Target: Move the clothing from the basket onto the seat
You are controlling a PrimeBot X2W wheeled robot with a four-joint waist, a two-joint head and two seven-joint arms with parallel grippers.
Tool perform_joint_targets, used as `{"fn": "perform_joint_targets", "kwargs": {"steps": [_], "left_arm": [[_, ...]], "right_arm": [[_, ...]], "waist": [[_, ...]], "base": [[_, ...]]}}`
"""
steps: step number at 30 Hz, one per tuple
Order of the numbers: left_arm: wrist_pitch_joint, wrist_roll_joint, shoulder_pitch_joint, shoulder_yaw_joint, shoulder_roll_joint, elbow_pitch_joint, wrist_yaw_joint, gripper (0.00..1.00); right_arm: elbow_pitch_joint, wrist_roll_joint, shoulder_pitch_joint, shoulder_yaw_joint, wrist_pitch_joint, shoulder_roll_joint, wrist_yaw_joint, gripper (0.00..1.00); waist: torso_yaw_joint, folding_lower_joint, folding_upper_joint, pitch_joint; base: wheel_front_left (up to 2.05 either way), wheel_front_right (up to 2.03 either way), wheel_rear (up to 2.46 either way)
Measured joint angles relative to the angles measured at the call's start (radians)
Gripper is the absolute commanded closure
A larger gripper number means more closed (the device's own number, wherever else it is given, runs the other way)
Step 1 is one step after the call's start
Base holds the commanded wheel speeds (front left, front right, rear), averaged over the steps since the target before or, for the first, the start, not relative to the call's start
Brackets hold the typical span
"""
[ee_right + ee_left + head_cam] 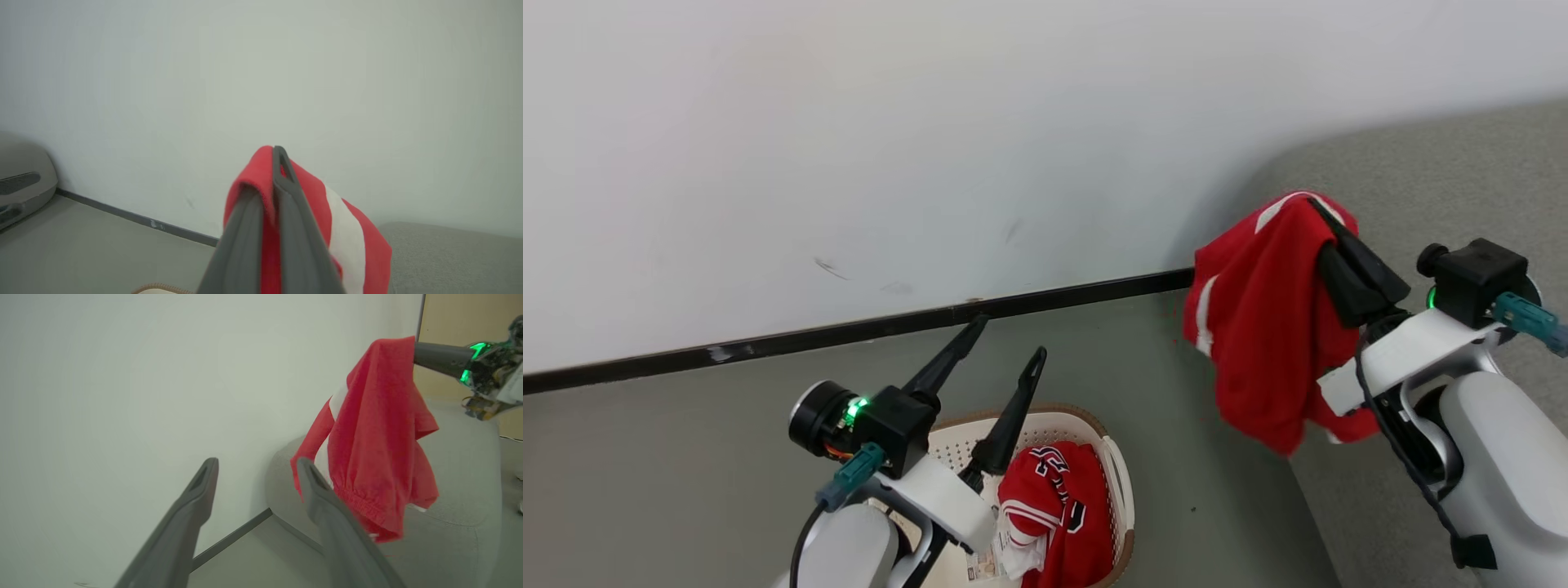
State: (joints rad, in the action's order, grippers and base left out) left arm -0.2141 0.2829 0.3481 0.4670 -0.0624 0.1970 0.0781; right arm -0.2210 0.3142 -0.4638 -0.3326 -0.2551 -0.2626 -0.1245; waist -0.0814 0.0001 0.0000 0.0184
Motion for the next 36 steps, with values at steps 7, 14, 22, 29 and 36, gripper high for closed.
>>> {"fn": "perform_joint_targets", "kwargs": {"steps": [7,14,22,29,36], "left_arm": [[-0.009,0.024,-0.039,0.053,0.002,0.001,0.017,0.0],[-0.013,0.033,-0.063,0.103,0.005,0.001,0.03,0.0],[-0.016,0.042,-0.071,0.15,0.007,-0.001,0.032,0.0],[-0.017,0.051,-0.074,0.174,0.009,-0.007,0.039,0.0],[-0.023,0.051,-0.079,0.178,0.01,-0.022,0.039,0.0]], "right_arm": [[0.022,-0.004,0.081,0.081,0.0,-0.029,0.0,1.0],[0.05,-0.008,0.18,0.166,0.0,-0.042,0.0,1.0],[0.086,-0.019,0.257,0.205,0.0,-0.042,0.0,1.0],[0.115,-0.039,0.299,0.243,0.0,-0.034,0.0,1.0],[0.141,-0.043,0.317,0.247,0.0,-0.024,0.0,1.0]], "waist": [[-0.029,0.0,0.0,-0.014],[-0.07,0.0,0.0,-0.026],[-0.118,0.0,0.0,-0.034],[-0.164,-0.0001,0.0,-0.036],[-0.202,-0.0001,0.0,-0.032]], "base": [[0.0,0.0,0.0],[0.0,0.0,0.0],[0.0,0.0,0.0],[0.0,0.0,0.0],[0.0,0.0,0.0]]}}
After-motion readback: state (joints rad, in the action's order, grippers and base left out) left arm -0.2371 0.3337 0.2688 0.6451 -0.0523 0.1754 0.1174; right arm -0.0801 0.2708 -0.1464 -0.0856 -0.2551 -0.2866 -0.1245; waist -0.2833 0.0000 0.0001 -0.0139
